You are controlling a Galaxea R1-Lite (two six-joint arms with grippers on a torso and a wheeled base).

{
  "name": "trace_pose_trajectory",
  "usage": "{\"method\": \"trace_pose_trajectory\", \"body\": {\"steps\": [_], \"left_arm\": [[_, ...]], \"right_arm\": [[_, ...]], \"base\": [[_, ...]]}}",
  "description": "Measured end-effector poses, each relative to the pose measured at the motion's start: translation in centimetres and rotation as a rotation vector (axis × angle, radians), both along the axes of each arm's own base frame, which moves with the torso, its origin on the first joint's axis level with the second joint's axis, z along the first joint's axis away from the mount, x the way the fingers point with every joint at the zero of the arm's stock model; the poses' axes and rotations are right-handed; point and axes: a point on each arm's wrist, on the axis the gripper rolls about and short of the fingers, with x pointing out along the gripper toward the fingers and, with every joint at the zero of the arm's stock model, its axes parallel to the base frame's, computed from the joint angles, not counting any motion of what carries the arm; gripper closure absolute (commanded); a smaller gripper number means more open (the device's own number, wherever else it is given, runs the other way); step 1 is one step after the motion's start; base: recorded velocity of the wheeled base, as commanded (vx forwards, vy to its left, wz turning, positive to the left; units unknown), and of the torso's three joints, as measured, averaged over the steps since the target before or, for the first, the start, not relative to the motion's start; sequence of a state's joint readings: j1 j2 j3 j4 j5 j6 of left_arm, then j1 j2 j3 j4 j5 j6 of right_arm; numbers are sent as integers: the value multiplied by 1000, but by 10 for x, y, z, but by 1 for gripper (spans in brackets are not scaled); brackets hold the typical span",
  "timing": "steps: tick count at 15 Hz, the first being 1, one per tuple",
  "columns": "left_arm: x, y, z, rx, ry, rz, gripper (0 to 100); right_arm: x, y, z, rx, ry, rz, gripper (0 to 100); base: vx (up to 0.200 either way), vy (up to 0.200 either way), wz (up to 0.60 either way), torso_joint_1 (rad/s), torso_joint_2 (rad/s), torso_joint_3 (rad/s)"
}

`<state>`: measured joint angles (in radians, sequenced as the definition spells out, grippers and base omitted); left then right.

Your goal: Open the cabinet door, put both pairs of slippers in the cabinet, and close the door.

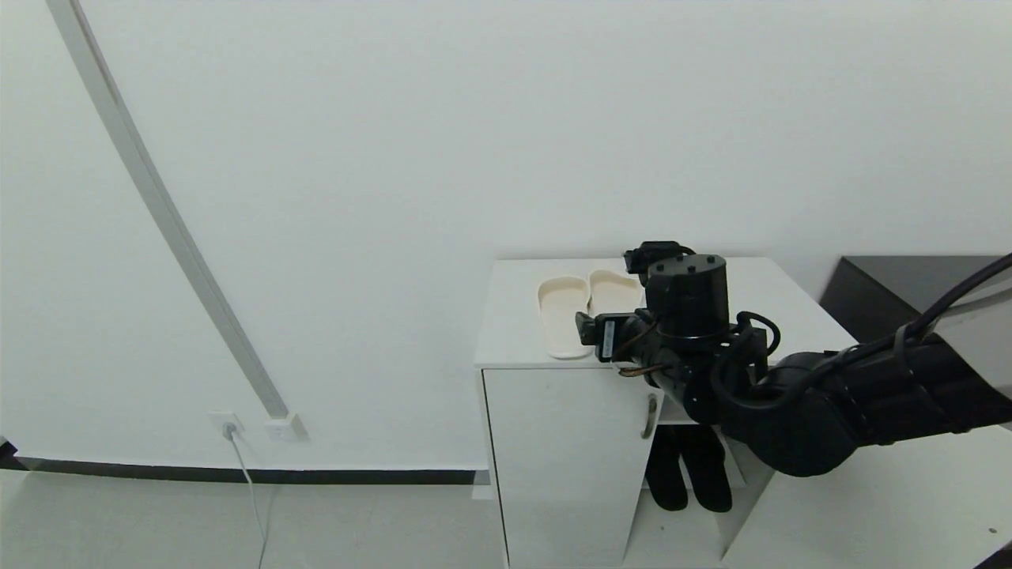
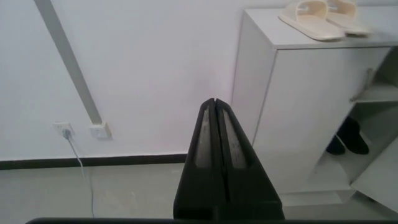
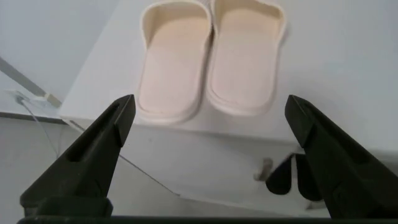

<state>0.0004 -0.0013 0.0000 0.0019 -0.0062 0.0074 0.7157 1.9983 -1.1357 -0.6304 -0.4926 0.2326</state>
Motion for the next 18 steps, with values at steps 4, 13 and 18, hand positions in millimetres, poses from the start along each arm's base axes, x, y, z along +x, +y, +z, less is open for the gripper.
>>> {"method": "trace_pose_trajectory", "body": {"steps": [4,13,18], "left_arm": [[0,0,0,0,0,0,100],[0,0,0,-1,0,0,100],[0,0,0,-1,0,1,100]], "right_arm": [[3,9,-20,-14,9,7,0],[56,17,-47,-54,11,-21,0],[91,20,-53,-44,-1,-46,0]], "base": [[150,0,0,2,2,1],[0,0,0,0,0,0],[0,0,0,0,0,0]]}}
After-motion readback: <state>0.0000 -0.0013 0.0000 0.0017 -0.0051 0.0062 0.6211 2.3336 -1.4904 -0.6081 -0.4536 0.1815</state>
